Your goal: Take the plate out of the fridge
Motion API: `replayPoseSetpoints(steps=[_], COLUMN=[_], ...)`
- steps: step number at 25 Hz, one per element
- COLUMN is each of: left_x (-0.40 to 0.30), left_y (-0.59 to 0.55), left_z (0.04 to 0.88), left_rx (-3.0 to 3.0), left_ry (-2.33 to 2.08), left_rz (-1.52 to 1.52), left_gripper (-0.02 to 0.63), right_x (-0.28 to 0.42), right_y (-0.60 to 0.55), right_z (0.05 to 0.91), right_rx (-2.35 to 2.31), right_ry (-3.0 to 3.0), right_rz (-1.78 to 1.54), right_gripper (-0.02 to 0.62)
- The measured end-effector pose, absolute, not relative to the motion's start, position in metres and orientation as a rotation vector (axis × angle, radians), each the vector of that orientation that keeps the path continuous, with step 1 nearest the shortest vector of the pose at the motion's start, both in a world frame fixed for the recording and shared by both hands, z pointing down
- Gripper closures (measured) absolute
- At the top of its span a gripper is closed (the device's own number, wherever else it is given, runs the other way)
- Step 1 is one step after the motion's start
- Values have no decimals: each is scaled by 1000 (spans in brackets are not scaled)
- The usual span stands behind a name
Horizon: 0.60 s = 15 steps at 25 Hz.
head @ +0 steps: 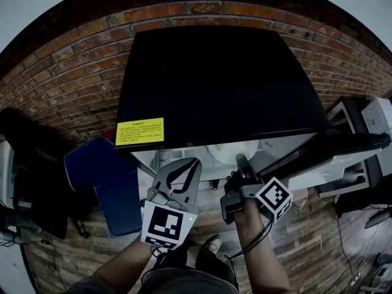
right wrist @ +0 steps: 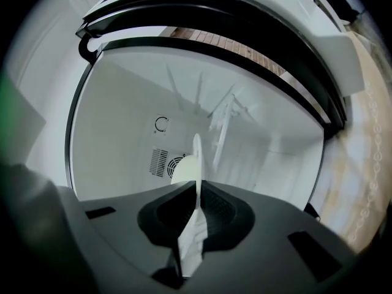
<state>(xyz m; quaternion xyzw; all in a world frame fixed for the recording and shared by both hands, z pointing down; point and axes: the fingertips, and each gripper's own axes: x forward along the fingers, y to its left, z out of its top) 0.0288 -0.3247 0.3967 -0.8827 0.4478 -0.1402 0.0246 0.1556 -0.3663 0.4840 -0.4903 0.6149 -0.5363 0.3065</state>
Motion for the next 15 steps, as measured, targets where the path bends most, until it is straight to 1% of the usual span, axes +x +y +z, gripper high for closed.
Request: replayPoseSetpoints(steps=[5, 15], left_x=[28, 24], left_y=[-321, -316], left_z=[399, 396], left_rx=[-2735, -2735], left_ry=[1381, 1379], left_rz=[-439, -434], left_gripper=[586, 586], right_x=[157, 145], right_y=[-363, -352], right_z=[488, 487], right_rx=[-1281, -1246], right_ry=[1516, 1487], right_rz=[-1478, -1515], right_gripper=[561, 563])
